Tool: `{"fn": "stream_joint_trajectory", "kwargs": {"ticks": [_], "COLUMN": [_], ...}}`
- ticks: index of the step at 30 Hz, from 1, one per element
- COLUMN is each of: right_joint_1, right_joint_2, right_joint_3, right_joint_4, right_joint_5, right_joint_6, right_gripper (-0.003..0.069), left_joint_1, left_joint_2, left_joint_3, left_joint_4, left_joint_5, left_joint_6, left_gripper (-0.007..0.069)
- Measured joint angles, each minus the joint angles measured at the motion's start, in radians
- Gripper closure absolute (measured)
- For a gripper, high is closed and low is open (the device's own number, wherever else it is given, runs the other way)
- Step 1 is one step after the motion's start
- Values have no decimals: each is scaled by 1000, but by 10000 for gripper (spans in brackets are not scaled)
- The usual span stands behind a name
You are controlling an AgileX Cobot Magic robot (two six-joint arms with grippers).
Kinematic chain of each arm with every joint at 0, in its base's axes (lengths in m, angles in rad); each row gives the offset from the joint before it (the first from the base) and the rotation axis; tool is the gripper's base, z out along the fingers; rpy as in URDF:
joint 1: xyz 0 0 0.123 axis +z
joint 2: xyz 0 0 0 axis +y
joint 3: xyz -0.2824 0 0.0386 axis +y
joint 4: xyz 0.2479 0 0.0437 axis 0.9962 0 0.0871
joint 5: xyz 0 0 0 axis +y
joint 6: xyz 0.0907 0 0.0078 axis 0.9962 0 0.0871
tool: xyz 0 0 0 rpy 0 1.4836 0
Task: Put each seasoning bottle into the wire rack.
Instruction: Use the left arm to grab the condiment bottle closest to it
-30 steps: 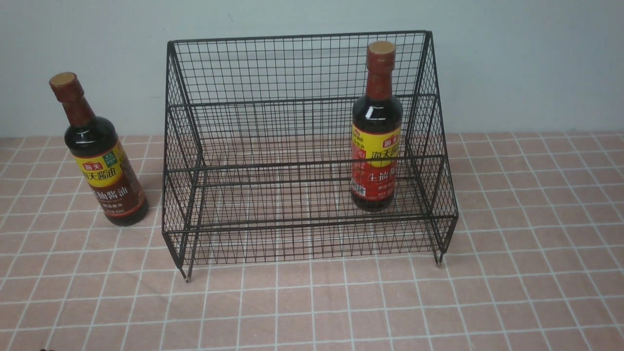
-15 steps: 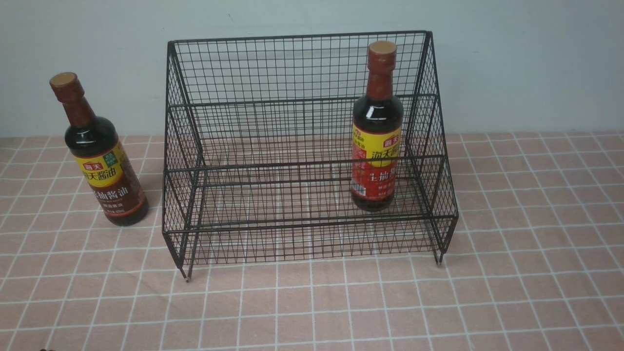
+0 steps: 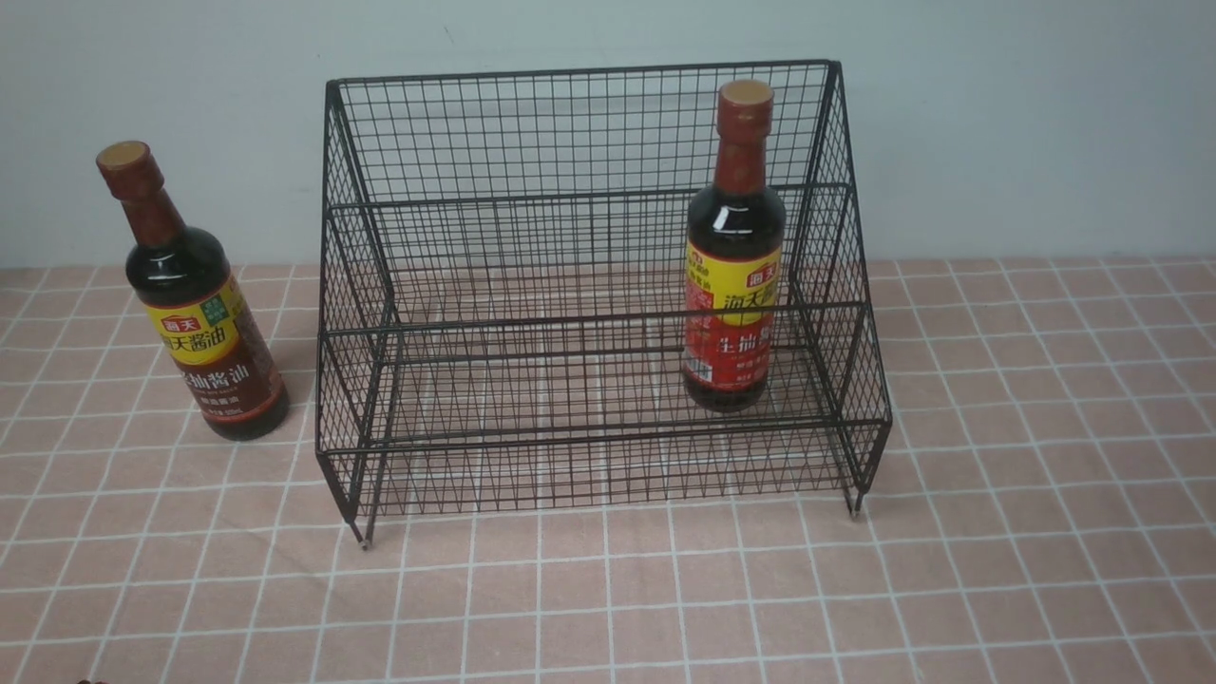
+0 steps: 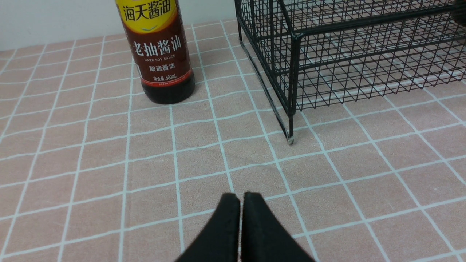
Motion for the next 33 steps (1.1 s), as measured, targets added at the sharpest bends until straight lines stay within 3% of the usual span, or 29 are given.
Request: {"fn": "stream_joint_trajectory", "kwargs": {"ticks": [2, 6, 14, 18, 24, 28, 33], "right_joint_1": [-70, -116, -119, -119, -119, -121, -123], "right_joint_2": [-58, -66, -68, -68, -68, -68, -68], "right_joint_3": [80, 108, 108, 108, 108, 104, 103], "right_joint_4": [0, -2, -18, 72, 334, 376, 381], "right_joint_5": [-1, 2, 1, 102, 370, 408, 412], "right_joint_6": [14, 52, 63, -62, -403, -484, -451], "right_gripper": [672, 672, 673, 673, 673, 673, 673], "left_joint_1": [0, 0, 0, 0, 0, 0, 0], "left_joint_2": [0, 0, 0, 0, 0, 0, 0], "left_joint_3": [0, 0, 0, 0, 0, 0, 0], "left_joint_4": [0, 0, 0, 0, 0, 0, 0], "left_joint_5": [0, 0, 0, 0, 0, 0, 0], "left_joint_6": [0, 0, 0, 0, 0, 0, 0], "left_gripper": [631, 631, 631, 631, 631, 631, 631]}}
